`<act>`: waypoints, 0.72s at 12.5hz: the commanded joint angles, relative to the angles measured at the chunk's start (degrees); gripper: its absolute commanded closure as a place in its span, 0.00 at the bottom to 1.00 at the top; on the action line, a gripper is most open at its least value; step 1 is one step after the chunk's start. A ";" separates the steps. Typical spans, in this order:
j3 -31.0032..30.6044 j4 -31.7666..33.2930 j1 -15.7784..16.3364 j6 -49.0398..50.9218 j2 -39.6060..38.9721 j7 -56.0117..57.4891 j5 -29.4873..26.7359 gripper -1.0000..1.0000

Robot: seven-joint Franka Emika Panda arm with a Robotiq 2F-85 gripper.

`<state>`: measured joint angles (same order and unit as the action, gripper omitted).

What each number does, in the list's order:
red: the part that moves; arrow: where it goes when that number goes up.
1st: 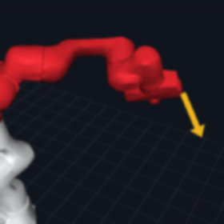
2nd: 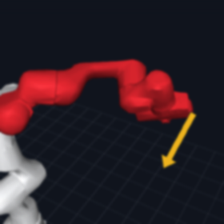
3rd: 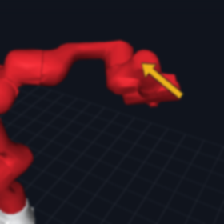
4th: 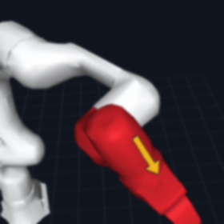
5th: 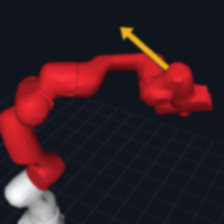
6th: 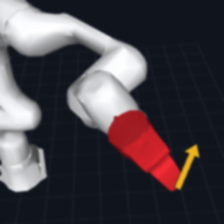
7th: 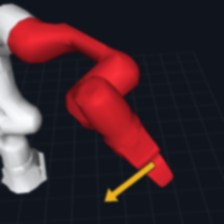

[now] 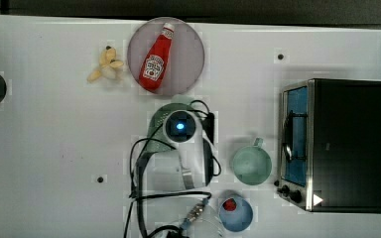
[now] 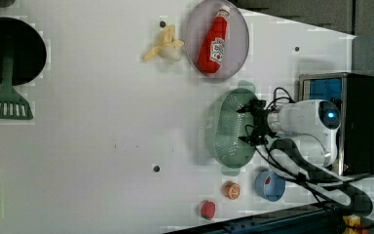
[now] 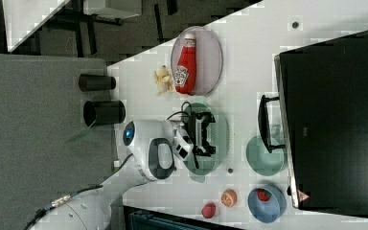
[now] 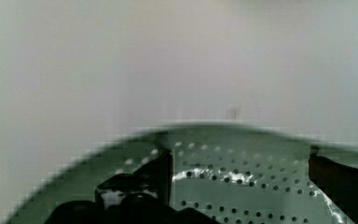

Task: Drag strainer left to right.

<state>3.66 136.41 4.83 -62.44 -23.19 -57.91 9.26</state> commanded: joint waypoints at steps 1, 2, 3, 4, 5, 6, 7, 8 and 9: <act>1.80 -0.23 -0.23 0.58 1.33 5.05 -0.58 0.00; 2.50 -0.20 -0.24 0.59 1.32 5.61 -0.58 0.00; 3.18 -0.21 -0.25 0.59 1.33 6.79 -0.58 0.00; 3.77 -0.18 -0.25 0.57 1.33 8.39 -0.58 0.00; 4.35 -0.17 -0.26 0.56 1.33 9.43 -0.58 0.00; 4.59 -0.19 -0.26 0.56 1.33 9.62 -0.59 0.00; 4.53 -0.18 -0.25 0.58 1.34 9.55 -0.60 0.00; 4.27 -0.24 -0.25 0.58 1.49 9.50 -0.64 0.00; 4.03 -0.17 -0.19 0.59 1.96 9.43 -0.70 0.00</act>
<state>8.39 136.97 3.25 -62.39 -22.81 -52.68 9.37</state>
